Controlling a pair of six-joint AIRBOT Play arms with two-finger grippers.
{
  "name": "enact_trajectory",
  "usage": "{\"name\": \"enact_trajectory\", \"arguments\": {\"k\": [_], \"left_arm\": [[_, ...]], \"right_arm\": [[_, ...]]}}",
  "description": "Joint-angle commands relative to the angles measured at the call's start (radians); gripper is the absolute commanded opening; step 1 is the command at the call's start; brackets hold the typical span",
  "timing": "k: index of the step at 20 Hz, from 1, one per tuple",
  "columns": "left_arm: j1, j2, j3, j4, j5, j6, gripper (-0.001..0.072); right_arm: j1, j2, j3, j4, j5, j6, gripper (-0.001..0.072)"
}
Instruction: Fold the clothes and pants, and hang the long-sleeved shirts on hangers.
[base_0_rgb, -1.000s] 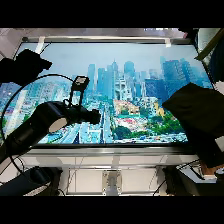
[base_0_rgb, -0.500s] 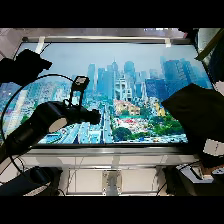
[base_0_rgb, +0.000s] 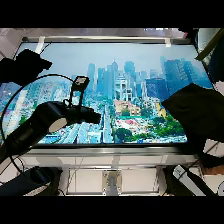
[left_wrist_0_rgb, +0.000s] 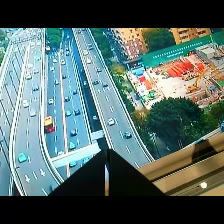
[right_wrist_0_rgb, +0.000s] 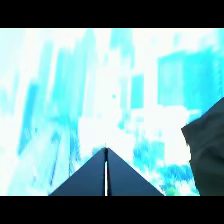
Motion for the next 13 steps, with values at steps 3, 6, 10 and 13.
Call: {"name": "enact_trajectory", "arguments": {"k": [3, 6, 10, 13], "left_arm": [[0.000, 0.000, 0.000, -0.004, -0.009, 0.000, 0.0013], [0.000, 0.000, 0.000, -0.003, -0.008, 0.000, 0.0013], [0.000, 0.000, 0.000, -0.003, -0.008, 0.000, 0.0013], [0.000, 0.000, 0.000, -0.004, -0.008, 0.000, 0.0013]], "right_arm": [[0.285, -0.027, -0.002, -0.190, 0.024, -0.024, 0.0016], [0.299, -0.027, -0.002, -0.190, 0.021, -0.033, 0.0017], [0.299, -0.032, -0.002, -0.190, 0.023, -0.034, 0.0016], [0.299, -0.032, -0.002, -0.190, 0.023, -0.034, 0.0017]]}}
